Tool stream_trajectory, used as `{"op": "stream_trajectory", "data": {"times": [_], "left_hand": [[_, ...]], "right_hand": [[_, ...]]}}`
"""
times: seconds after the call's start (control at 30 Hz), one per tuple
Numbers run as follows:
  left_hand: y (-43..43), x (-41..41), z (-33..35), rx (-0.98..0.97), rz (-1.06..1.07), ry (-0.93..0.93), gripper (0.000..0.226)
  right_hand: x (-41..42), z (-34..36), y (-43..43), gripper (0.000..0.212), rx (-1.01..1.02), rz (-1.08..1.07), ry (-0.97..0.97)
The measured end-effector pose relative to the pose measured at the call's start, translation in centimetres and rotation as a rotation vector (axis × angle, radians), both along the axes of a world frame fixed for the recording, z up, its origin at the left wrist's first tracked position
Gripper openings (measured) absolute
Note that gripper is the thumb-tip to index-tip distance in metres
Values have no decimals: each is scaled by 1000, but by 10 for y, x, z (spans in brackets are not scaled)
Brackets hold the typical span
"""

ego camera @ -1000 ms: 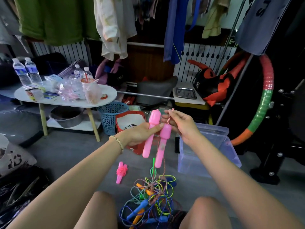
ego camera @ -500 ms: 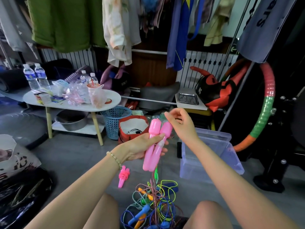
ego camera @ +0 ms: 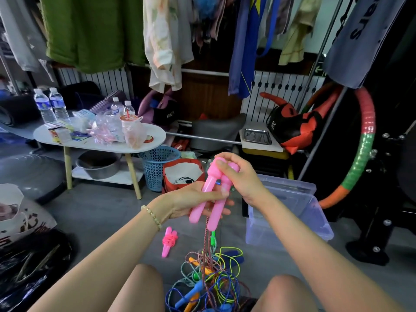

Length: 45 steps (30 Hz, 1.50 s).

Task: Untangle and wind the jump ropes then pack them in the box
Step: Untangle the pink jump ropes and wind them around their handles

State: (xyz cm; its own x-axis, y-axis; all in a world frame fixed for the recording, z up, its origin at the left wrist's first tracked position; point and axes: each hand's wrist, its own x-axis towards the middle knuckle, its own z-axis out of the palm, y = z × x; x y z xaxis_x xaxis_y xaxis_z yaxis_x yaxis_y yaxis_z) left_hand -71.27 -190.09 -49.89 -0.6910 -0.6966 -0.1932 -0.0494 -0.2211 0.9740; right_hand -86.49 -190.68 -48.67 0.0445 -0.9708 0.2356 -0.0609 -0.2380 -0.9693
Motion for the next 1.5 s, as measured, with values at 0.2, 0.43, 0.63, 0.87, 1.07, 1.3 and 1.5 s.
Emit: {"op": "stream_trajectory", "data": {"times": [0.2,0.43,0.63,0.87,1.07,1.3,1.5], "left_hand": [[10,2,-12,-364,224,-145,48],[6,14,-9,-341,106,-74,35],[3,17,0,-326,73,-64,40],[7,1,-3,-585,181,-196,38],[10,-5,-8,-333,93,-88,17],[9,-4,-8,-327,46,-94,18],[7,0,-9,-359,107,-94,18]], "right_hand": [[-4,4,-3,17,-53,-44,-20],[-1,10,-1,22,-24,-31,-80],[1,4,-3,20,-37,-35,-68],[-3,4,-1,18,-25,-41,-65],[-14,4,3,30,55,59,-200],[-15,3,4,41,94,98,-296],[-8,1,1,40,78,47,-273]]}}
